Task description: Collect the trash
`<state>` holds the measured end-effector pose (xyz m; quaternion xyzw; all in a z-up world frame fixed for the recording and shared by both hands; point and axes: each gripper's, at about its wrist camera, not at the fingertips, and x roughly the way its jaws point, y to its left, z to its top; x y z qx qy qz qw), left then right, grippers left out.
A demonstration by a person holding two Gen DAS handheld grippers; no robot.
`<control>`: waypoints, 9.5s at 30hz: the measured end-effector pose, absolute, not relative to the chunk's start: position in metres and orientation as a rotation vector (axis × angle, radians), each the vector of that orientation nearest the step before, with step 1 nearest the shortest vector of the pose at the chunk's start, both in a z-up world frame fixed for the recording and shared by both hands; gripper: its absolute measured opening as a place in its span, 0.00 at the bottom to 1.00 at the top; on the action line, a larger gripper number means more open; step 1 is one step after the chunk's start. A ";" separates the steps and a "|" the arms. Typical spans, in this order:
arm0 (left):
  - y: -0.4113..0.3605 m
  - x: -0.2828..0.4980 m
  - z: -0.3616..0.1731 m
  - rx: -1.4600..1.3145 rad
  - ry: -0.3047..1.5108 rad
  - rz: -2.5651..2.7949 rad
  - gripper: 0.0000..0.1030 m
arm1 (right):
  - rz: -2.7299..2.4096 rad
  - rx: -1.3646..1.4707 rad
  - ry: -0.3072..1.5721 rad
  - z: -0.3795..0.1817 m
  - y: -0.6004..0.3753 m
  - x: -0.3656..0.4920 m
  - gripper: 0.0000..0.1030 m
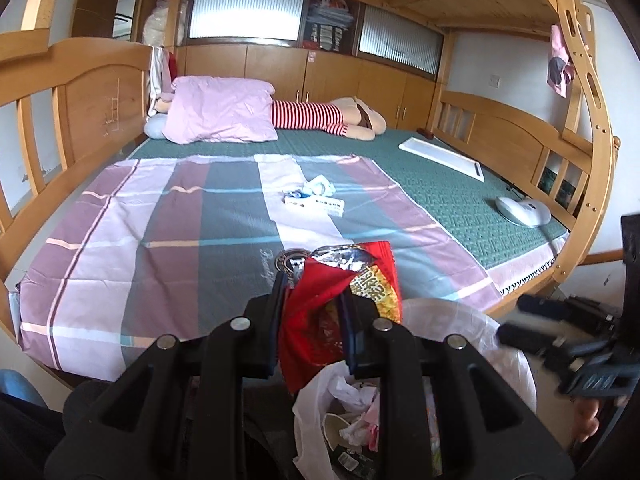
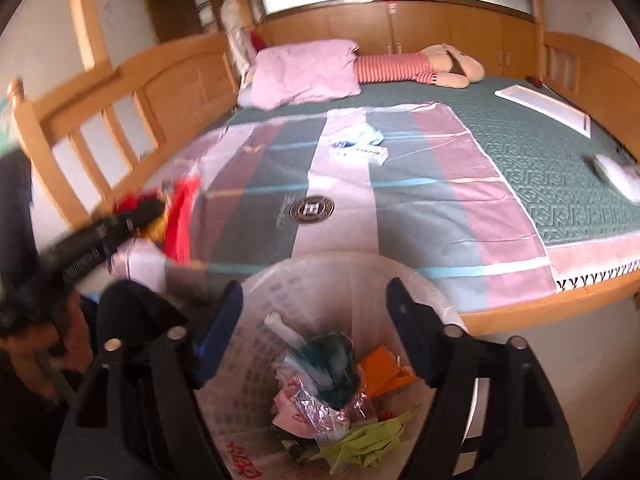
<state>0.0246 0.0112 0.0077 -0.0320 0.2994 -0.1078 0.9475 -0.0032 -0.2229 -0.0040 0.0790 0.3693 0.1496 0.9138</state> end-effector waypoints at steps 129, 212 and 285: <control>0.129 0.282 -0.113 -0.225 0.855 0.120 0.40 | 0.426 0.029 1.286 -0.150 -0.063 0.312 0.83; -0.019 -0.031 0.064 0.043 0.450 -0.125 0.97 | -0.004 0.005 0.468 0.043 -0.236 -0.040 0.97; -0.023 -0.028 0.049 0.023 0.485 -0.119 0.97 | -0.009 0.019 0.479 0.036 -0.232 -0.042 0.97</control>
